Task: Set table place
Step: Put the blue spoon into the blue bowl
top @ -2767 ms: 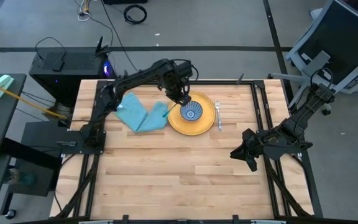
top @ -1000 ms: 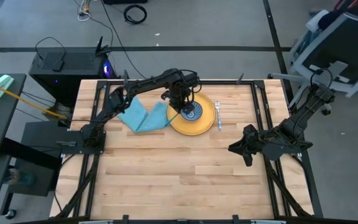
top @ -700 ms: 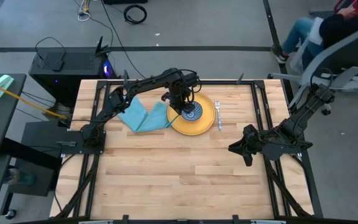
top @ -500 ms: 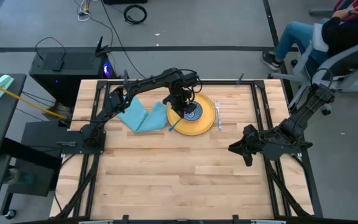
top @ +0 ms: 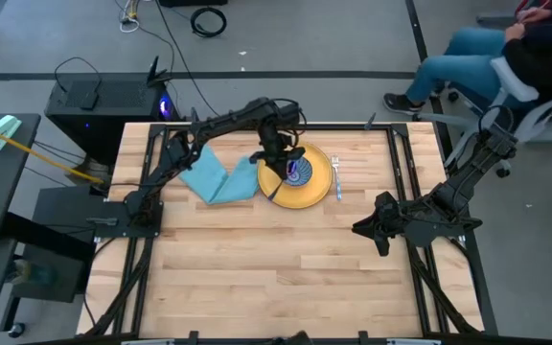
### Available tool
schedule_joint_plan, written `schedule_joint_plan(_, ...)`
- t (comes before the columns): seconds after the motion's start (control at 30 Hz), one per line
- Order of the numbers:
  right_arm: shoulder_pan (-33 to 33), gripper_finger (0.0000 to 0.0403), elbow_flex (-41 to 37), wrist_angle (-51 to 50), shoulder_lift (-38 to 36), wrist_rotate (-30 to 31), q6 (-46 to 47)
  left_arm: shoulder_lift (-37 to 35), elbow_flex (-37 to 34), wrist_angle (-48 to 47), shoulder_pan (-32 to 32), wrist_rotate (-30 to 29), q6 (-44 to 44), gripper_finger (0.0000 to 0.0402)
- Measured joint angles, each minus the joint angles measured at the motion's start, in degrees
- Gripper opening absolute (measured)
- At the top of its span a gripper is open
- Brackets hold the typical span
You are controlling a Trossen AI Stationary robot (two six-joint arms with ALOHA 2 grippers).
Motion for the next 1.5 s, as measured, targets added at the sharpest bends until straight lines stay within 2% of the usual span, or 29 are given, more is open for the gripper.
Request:
schedule_joint_plan(0.3, -0.02, 0.0085, 0.0, 0.0, 0.0, 0.0, -2.85, 1.15, 0.05, -2.24, 0.43, -1.86, -3.73, 0.0004)
schedule_joint_plan(0.77, -0.02, 0.0085, 0.02, -0.09, 0.07, -0.02, -3.02, 5.42, 0.11, -2.35, 0.52, -0.78, -7.74, 0.0004)
schedule_joint_plan(1.13, -0.04, 0.0085, 0.02, -0.07, 0.04, 0.0, -3.13, 5.64, 0.0, -8.79, 1.55, -0.44, -6.44, 0.0004)
schedule_joint_plan(1.5, -0.04, 0.0085, 0.02, -0.07, 0.04, 0.0, -4.53, 5.66, 1.85, -7.0, 1.05, 0.5, -6.61, 0.0004)
